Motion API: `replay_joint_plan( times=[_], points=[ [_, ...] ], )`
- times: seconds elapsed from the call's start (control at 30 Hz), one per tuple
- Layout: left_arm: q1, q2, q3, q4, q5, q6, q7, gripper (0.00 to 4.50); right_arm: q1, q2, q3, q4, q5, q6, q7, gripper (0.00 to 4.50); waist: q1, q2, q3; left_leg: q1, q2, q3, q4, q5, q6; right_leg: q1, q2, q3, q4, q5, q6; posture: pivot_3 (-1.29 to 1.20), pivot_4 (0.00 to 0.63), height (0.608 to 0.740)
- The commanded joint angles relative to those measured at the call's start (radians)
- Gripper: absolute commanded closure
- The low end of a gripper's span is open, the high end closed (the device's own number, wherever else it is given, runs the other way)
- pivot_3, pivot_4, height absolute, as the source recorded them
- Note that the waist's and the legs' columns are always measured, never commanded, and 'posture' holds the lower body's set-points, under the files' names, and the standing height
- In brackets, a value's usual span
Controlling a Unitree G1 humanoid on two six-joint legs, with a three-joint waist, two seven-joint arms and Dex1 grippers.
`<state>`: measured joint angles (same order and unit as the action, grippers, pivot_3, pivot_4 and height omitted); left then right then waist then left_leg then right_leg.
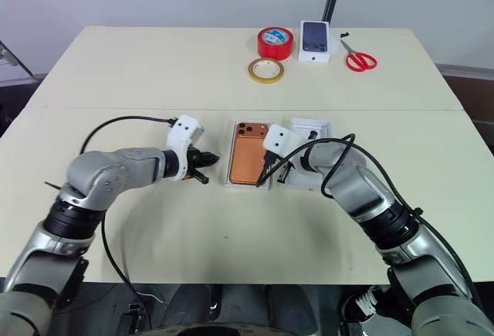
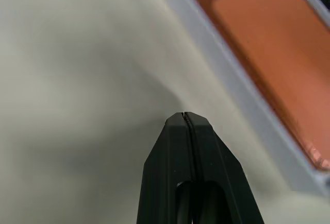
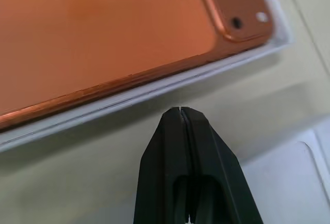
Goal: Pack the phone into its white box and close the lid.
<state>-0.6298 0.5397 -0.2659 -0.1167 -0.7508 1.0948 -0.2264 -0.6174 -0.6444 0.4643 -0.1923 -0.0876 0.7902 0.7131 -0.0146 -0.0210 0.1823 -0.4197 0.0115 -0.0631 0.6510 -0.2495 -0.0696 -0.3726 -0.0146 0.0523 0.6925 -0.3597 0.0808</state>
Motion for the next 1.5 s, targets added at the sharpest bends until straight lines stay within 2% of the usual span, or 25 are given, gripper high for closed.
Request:
replay_joint_plan(
  times=[0.03,0.2,0.43,0.7,0.93,1.13,1.27,1.43,1.5],
  points=[
    [-0.042,-0.043,-0.052,0.021,0.076,-0.012,-0.063,4.45,-0.032,0.019,0.006,-0.005,-0.024,-0.017,0.011,4.50,0.000,0.000,0.000,0.000,0.000,0.000,0.000,0.000,0.000,0.000,0.000,0.000,0.000,0.000,0.000,0.00,0.150,0.740],
    [-0.077,-0.110,-0.084,0.053,0.141,-0.005,-0.141,4.45,-0.020,0.011,-0.001,-0.028,-0.035,-0.009,0.033,4.50,0.004,0.000,0.000,0.000,0.000,0.000,0.001,0.000,0.001,0.001,0.000,0.000,0.001,0.000,0.000,0.00,0.150,0.740],
    [-0.147,-0.262,-0.139,0.132,0.217,-0.016,-0.238,4.45,0.060,-0.088,-0.059,-0.116,-0.029,0.023,0.082,4.50,0.031,0.000,0.000,0.000,-0.003,-0.002,0.003,-0.001,0.002,0.003,-0.001,-0.001,0.000,0.000,0.000,0.00,0.150,0.740],
    [-0.188,-0.425,-0.177,0.228,0.302,-0.033,-0.303,4.45,0.223,-0.224,-0.185,-0.217,-0.015,0.064,0.113,4.50,0.030,0.000,0.000,0.000,-0.004,-0.004,0.006,-0.003,0.005,0.007,-0.002,-0.003,-0.002,0.000,0.001,0.00,0.150,0.740],
    [-0.179,-0.468,-0.161,0.226,0.330,-0.005,-0.335,4.45,0.288,-0.260,-0.250,-0.240,-0.008,0.060,0.123,4.50,0.025,0.001,-0.001,0.000,-0.003,-0.004,0.006,-0.003,0.006,0.007,-0.001,-0.003,-0.002,0.000,0.001,0.00,0.150,0.740],
    [-0.173,-0.444,-0.125,0.216,0.344,0.006,-0.339,4.45,0.300,-0.281,-0.321,-0.255,0.034,0.077,0.147,4.50,0.025,0.001,0.000,0.000,-0.003,-0.004,0.006,-0.003,0.006,0.007,-0.001,-0.003,-0.002,0.000,0.001,0.00,0.150,0.740],
    [-0.154,-0.373,-0.042,0.183,0.345,0.000,-0.329,4.50,0.336,-0.336,-0.434,-0.310,0.129,0.127,0.224,3.25,0.023,0.002,0.000,0.000,-0.003,-0.004,0.006,-0.003,0.006,0.007,-0.001,-0.003,-0.002,0.000,0.001,0.00,0.150,0.740],
    [-0.050,-0.238,0.012,0.038,0.378,-0.179,-0.366,4.50,0.325,-0.343,-0.563,-0.349,0.234,0.275,0.228,0.65,0.002,0.002,0.000,0.002,0.000,-0.004,0.004,-0.003,0.006,0.007,0.000,-0.002,-0.002,0.000,0.000,0.00,0.150,0.740],
    [0.030,-0.177,0.013,-0.039,0.422,-0.374,-0.413,4.50,0.308,-0.337,-0.571,-0.336,0.260,0.347,0.207,0.65,0.002,0.002,0.000,0.003,0.000,-0.003,0.003,-0.003,0.006,0.008,-0.001,-0.002,-0.002,0.000,0.000,0.00,0.150,0.740]
  ],
)
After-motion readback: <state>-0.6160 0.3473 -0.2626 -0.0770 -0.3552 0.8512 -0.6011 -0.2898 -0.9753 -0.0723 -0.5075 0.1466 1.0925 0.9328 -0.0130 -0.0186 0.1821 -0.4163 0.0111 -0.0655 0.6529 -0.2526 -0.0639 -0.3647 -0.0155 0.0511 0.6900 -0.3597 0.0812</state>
